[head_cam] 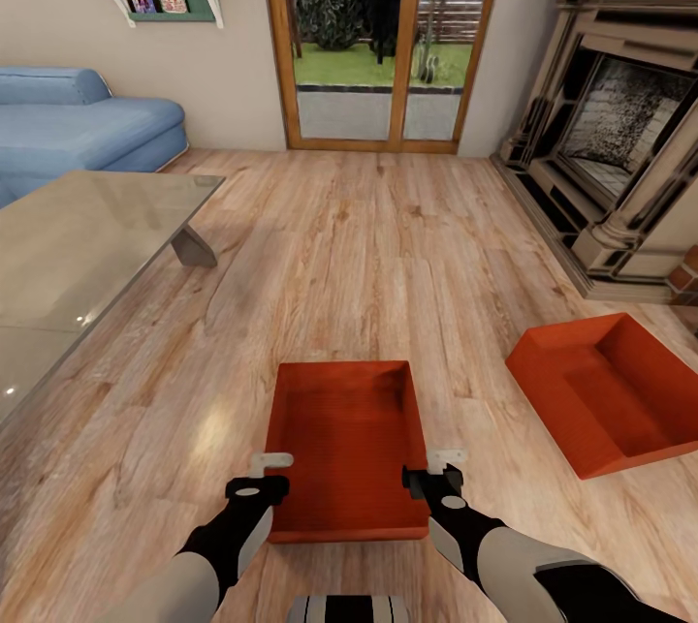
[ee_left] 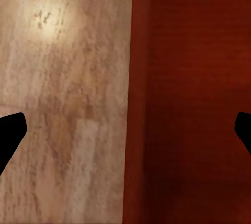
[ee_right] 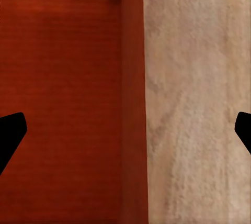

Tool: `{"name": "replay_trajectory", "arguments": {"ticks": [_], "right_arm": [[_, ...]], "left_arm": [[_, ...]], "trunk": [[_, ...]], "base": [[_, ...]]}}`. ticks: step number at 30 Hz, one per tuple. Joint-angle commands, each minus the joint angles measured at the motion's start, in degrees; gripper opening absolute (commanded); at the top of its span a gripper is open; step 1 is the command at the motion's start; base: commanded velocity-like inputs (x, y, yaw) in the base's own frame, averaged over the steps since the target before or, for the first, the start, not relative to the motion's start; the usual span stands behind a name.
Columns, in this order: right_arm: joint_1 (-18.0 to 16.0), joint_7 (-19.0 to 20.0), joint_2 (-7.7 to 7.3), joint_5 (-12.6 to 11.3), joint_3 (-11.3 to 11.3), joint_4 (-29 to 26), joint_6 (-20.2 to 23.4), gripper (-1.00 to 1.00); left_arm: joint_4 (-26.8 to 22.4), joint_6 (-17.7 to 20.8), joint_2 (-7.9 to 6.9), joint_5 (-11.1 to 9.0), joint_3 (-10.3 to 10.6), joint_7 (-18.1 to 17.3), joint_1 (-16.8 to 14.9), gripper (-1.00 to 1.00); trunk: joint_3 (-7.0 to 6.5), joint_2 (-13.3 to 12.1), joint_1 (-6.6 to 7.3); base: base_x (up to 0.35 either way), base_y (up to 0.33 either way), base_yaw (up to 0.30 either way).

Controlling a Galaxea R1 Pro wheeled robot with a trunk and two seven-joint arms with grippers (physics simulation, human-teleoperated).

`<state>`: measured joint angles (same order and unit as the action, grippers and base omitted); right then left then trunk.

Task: Move the two storage containers from the living room to the garage. In the garage, place one container on the floor and stack the other container on top of it (either order is fine).

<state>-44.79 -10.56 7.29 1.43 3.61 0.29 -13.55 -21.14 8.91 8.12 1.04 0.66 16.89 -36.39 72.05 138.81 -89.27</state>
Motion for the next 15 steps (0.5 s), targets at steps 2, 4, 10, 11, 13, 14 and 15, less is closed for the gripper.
{"name": "replay_trajectory", "arguments": {"ticks": [2, 4, 10, 11, 13, 14, 15], "right_arm": [[0.0, -0.4, 0.05, 0.2, 0.3, 0.1, -0.1, 1.00], [0.0, -0.4, 0.07, 0.2, 0.3, 0.1, -0.1, 1.00], [0.0, -0.4, 0.08, 0.1, 0.3, 0.1, -0.2, 1.00], [0.0, -0.4, 0.07, 0.1, 0.3, 0.1, -0.2, 1.00], [0.0, -0.4, 0.08, 0.1, 0.3, 0.1, -0.2, 1.00], [0.0, -0.4, 0.08, 0.1, 0.3, 0.1, -0.2, 1.00], [0.0, -0.4, 0.08, 0.1, 0.3, 0.1, -0.2, -1.00]], "left_arm": [[-0.1, 0.4, -0.13, 0.1, 0.0, 0.2, 0.0, 1.00], [-0.1, 0.3, -0.23, 0.1, 0.0, 0.2, 0.0, 1.00], [0.0, 0.4, -0.38, 0.1, 0.0, -0.7, 0.0, 1.00], [0.0, 0.4, -0.38, 0.1, 0.0, -0.8, 0.0, 1.00], [0.0, 0.4, -0.38, 0.2, 0.0, -0.9, 0.0, 1.00], [0.0, 0.4, -0.38, 0.2, 0.0, -0.9, 0.0, 1.00], [0.0, 0.4, -0.38, 0.1, 0.0, -0.9, 0.0, 1.00]], "trunk": [[0.04, 0.0, 0.01], [0.04, 0.0, 0.01], [0.04, 0.0, 0.01], [0.04, 0.0, 0.01], [0.04, 0.0, 0.01], [0.04, 0.0, 0.01], [0.04, 0.0, 0.01]], "base": [[0.000, 0.000, 0.000], [0.000, 0.000, 0.000], [0.000, 0.000, 0.000], [0.000, 0.000, 0.000], [0.000, 0.000, 0.000], [0.000, 0.000, 0.000], [0.000, 0.000, 0.000]]}}
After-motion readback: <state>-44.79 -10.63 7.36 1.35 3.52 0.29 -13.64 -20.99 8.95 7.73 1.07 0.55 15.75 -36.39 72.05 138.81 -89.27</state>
